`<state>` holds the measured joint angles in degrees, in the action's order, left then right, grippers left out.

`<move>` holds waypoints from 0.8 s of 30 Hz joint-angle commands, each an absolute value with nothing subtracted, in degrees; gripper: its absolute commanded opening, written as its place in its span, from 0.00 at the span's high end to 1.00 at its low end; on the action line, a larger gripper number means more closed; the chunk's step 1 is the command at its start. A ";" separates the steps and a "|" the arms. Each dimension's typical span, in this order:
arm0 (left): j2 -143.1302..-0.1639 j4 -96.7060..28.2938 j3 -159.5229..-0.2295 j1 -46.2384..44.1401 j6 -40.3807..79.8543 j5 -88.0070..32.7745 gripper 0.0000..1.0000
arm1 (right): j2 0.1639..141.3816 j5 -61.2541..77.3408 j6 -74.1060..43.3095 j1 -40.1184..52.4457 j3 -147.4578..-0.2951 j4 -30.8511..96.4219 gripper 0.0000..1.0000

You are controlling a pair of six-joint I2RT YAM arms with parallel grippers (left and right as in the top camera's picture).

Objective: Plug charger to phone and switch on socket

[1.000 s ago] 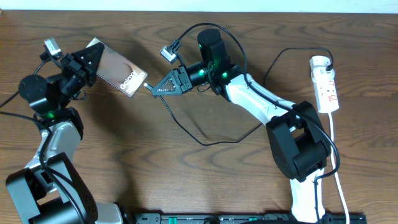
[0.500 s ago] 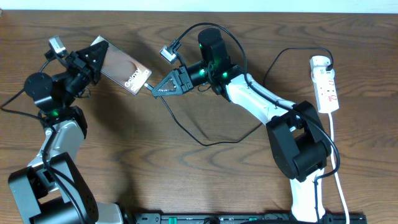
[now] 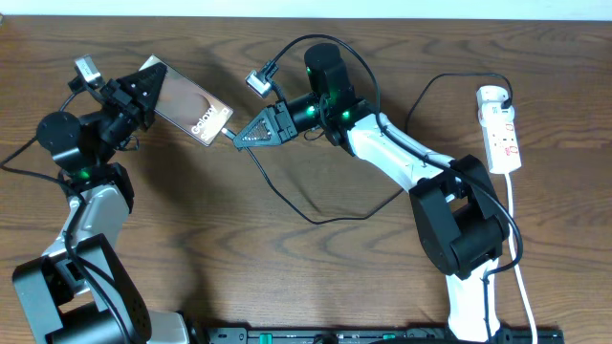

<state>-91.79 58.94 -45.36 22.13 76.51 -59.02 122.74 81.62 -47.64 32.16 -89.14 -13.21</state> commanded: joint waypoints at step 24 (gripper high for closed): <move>-90.98 63.13 -45.95 22.28 77.43 -60.99 0.93 | 122.52 80.88 -52.27 31.92 -89.78 -14.87 0.99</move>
